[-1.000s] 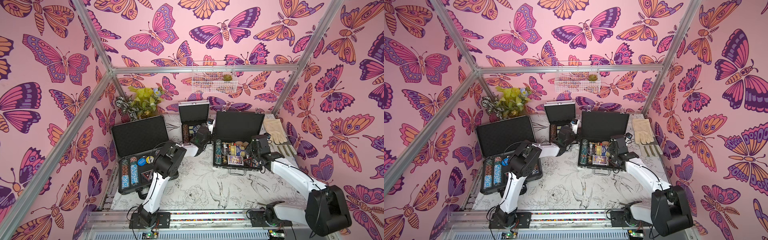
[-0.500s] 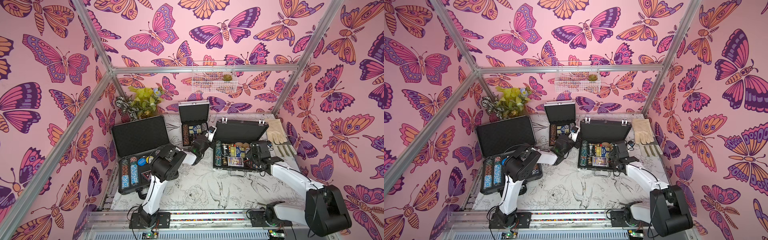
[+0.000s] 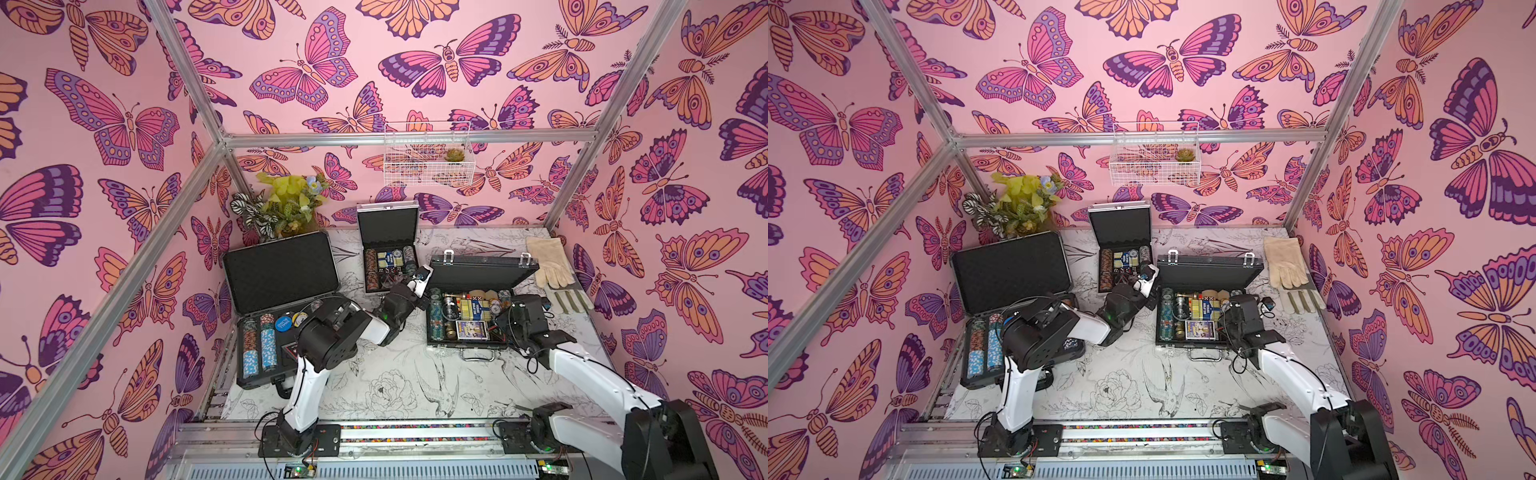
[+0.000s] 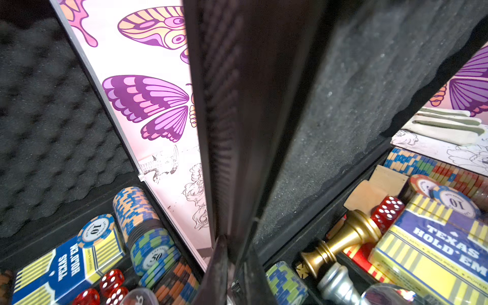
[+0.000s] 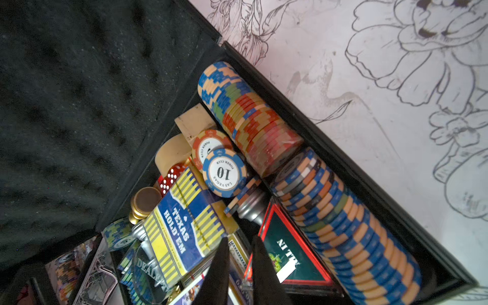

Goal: Close the poker set cases
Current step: Close the lid of the poker set case.

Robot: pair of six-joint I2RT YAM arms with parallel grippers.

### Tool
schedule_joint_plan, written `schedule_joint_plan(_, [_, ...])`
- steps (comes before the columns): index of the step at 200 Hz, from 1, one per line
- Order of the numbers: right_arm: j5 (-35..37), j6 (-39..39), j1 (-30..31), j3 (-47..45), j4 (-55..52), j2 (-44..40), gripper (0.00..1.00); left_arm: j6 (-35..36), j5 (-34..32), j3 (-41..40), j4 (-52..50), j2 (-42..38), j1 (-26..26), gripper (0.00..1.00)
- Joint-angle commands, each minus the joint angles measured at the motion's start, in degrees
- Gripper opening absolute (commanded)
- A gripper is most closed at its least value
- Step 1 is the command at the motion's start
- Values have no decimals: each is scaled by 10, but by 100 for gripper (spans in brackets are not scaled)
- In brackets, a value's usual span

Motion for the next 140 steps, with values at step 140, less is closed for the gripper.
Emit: schedule_joint_plan(140, [-69, 63, -127, -57, 33, -27, 22, 36, 11, -48, 31, -32, -19, 15])
